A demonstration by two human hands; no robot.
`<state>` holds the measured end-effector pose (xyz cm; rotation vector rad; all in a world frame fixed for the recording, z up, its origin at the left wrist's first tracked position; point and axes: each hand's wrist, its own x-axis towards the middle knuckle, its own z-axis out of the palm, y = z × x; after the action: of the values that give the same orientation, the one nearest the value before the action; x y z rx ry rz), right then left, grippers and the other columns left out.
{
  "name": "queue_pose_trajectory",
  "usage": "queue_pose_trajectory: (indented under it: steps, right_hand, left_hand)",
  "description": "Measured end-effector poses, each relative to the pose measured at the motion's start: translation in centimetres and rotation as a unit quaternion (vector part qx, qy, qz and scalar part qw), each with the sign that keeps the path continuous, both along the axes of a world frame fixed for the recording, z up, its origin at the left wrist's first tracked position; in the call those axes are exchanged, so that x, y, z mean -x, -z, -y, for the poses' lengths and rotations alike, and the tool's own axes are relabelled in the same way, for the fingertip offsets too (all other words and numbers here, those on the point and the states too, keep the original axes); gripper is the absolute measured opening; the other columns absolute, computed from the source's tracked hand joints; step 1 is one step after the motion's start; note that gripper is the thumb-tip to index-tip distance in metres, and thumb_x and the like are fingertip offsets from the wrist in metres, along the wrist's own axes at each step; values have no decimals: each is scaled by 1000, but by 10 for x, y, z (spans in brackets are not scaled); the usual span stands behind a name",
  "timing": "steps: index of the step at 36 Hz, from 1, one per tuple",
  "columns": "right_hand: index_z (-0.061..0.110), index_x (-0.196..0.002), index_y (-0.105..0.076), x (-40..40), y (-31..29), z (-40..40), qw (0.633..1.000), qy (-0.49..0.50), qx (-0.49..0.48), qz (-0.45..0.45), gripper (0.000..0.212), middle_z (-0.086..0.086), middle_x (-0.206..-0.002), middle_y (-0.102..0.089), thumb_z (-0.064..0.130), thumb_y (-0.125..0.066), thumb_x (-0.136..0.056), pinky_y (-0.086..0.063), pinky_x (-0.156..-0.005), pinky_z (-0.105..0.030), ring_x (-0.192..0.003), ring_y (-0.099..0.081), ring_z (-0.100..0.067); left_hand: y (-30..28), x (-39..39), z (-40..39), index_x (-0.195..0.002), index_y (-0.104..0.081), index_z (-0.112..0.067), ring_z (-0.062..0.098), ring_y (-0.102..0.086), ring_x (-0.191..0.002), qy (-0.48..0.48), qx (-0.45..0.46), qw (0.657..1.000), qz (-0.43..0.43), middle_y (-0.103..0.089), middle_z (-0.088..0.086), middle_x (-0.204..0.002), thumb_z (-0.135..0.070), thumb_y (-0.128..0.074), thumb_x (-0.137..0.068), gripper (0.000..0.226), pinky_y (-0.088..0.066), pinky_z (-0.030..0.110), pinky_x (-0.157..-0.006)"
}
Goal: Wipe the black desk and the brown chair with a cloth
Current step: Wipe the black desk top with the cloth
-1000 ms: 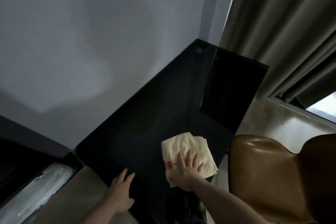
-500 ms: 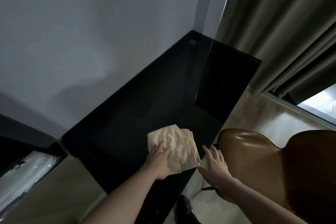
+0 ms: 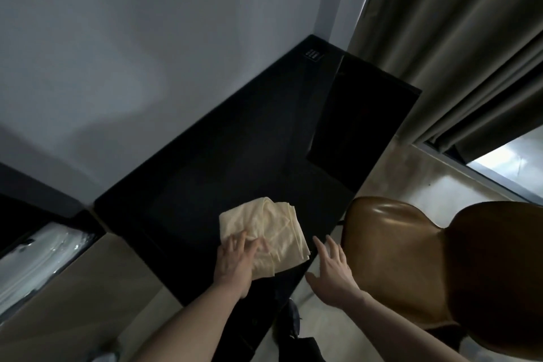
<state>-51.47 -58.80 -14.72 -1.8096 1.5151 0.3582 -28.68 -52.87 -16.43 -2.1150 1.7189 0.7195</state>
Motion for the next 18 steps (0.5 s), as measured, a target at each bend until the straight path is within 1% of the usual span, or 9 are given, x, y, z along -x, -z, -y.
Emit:
queue_pose_trajectory:
  steps: [4,9,11,13,16,18]
  right_hand:
    - [31,-162,0,-34,-3,-23,1000,1,0,20,86,-3,-169,12,45,-55,-98,-11,-126,-54,-155,11,-34]
    - [29,-162,-2,-72,-3,-64,999,18,3,32,86,-5,-169,10,50,-53,-97,-11,-126,-52,-155,10,-35]
    - [30,-162,-2,-81,-2,-76,999,25,-3,36,86,-4,-169,10,50,-54,-96,-11,-126,-52,-155,9,-35]
    - [29,-162,-2,-88,-1,-90,999,21,-7,32,86,-5,-169,10,46,-55,-96,-11,-126,-53,-155,9,-36]
    - [30,-162,0,-95,-2,-108,1000,13,-16,23,88,-5,-169,12,39,-58,-96,-11,-126,-53,-155,11,-37]
    - [31,-162,0,-96,-3,-115,999,17,-18,22,90,-4,-169,13,38,-60,-95,-11,-126,-53,-155,11,-36]
  left_hand:
    - [-3,-30,-40,-157,4,-40,36,0,-153,-4,-35,999,26,11,7,-164,-13,-81,-77,120,-12,52,-125]
    - [-3,-71,-83,-159,10,-36,37,-2,-153,13,-56,996,62,10,10,-166,-20,-78,-82,118,-12,53,-124]
    - [0,-81,-91,-159,9,-36,37,-2,-153,8,-64,996,67,9,10,-166,-21,-79,-82,118,-14,55,-123]
    - [-1,-90,-102,-159,10,-35,39,-4,-152,4,-79,994,77,9,12,-166,-22,-81,-80,121,-19,55,-122]
    - [-5,-99,-115,-160,11,-32,41,-8,-150,-2,-101,991,91,8,15,-164,-24,-84,-78,125,-30,50,-118]
    - [-8,-103,-120,-160,13,-30,41,-8,-151,-13,-113,990,87,12,15,-165,-23,-83,-80,125,-35,45,-116]
